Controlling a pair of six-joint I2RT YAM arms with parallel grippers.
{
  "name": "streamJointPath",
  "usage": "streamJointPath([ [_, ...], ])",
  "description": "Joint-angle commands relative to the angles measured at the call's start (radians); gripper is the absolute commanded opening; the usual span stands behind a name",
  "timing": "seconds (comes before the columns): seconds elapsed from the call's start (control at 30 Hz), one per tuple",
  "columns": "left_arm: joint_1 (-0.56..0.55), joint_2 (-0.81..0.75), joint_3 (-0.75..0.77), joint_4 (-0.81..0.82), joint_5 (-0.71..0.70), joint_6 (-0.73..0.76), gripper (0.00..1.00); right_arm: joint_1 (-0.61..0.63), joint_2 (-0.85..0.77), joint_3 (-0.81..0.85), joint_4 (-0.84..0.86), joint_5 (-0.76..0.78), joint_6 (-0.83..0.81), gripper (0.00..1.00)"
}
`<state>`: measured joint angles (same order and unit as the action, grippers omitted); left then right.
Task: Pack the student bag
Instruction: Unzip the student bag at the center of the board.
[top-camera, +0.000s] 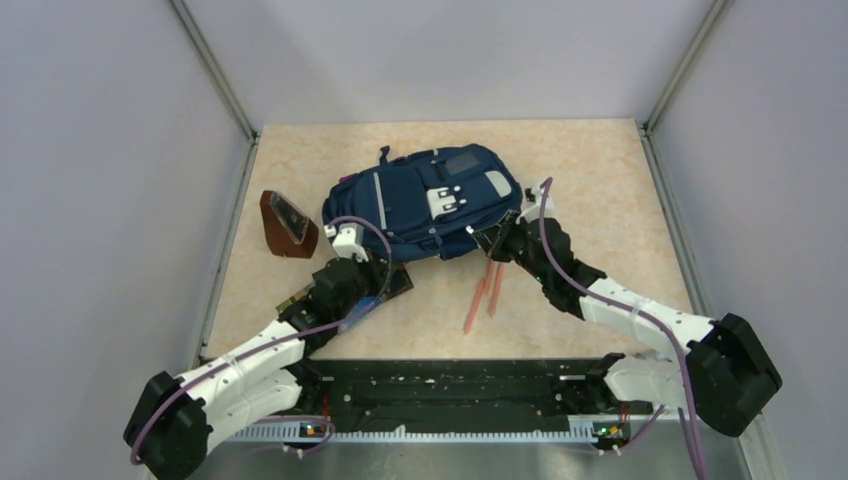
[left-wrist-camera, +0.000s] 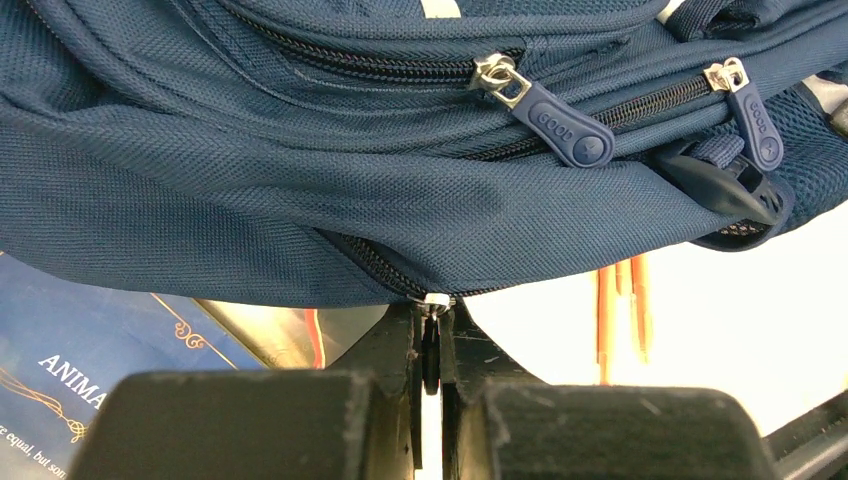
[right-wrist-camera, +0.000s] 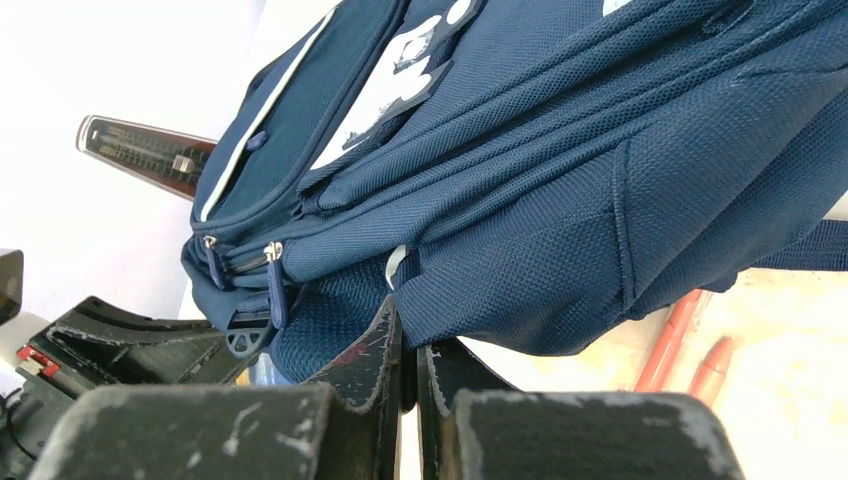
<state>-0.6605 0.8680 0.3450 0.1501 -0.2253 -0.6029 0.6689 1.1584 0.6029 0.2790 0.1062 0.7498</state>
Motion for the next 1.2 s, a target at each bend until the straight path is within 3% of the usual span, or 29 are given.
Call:
streamJointPath([
  [0.0,0.066,0.002,0.063,-0.160,-0.019,0.009,0.00,-0.069,-0.057,0.068,0.029,0.117,-0.083,0.00],
  [0.5,0.168,0.086,0.257,-0.525,0.107,0.132,0.00,-0.157,-0.031,0.112,-0.061,0.037,-0.150,0.00],
  [0.87,0.171,0.290,0.526,-0.704,0.319,0.249,0.00,-0.186,-0.037,0.126,-0.093,0.029,-0.193,0.00],
  [1.17,0.170,0.434,0.768,-0.843,0.332,0.393,0.00,-0.218,0.017,0.188,-0.118,0.069,-0.247,0.00],
])
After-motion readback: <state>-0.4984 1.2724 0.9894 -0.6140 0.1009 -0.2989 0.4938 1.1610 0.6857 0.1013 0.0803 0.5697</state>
